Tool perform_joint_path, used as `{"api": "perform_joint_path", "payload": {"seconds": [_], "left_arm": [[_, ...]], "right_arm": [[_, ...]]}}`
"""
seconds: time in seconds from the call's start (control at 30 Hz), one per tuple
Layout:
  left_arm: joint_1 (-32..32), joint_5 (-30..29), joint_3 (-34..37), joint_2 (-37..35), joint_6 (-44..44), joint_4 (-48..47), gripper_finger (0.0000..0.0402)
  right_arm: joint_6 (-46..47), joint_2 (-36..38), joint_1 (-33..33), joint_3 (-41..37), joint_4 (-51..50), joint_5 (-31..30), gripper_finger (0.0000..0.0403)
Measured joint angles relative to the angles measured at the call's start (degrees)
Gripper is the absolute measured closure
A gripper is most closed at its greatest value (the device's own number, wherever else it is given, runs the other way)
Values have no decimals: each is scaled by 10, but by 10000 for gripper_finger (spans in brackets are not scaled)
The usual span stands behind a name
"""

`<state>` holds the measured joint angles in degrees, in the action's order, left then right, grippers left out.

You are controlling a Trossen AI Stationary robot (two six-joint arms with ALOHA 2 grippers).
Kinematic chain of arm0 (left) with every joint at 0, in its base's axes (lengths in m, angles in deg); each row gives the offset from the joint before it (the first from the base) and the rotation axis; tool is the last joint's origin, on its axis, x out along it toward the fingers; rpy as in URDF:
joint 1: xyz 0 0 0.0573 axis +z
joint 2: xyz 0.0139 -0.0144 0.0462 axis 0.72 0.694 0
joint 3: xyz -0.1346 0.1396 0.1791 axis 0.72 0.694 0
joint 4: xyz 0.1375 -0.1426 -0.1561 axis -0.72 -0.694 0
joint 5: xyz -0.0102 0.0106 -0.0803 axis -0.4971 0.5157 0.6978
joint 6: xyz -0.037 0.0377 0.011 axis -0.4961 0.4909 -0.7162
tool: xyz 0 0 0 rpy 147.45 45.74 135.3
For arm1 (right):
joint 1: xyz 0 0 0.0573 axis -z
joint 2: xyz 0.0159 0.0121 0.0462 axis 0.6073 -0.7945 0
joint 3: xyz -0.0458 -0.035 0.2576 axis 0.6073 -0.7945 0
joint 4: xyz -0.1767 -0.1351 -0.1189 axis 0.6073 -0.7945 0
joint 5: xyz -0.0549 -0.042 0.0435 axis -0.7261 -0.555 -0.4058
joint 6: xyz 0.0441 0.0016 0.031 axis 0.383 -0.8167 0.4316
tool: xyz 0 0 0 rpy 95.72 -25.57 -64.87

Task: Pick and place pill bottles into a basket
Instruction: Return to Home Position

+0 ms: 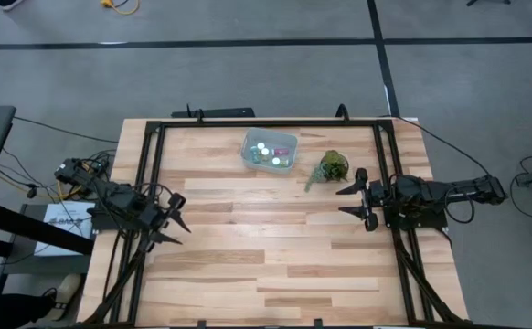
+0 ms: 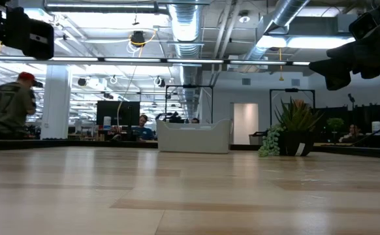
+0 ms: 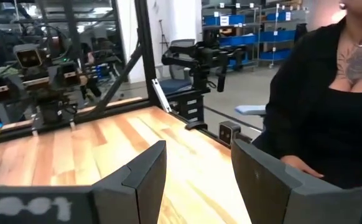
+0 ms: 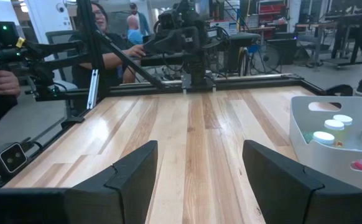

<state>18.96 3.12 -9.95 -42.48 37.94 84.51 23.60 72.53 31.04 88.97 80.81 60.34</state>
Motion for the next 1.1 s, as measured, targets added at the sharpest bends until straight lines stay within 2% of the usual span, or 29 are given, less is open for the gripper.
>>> {"api": "perform_joint_path", "payload": {"seconds": [0.3,0.47,1.1], "left_arm": [[0,-40,0,0,-62,-9,231],[0,-43,0,0,-97,-9,231],[0,-46,0,0,-84,-11,231]], "right_arm": [[0,0,0,0,0,0,172],[0,0,0,0,0,0,172],[0,0,0,0,0,0,172]]}}
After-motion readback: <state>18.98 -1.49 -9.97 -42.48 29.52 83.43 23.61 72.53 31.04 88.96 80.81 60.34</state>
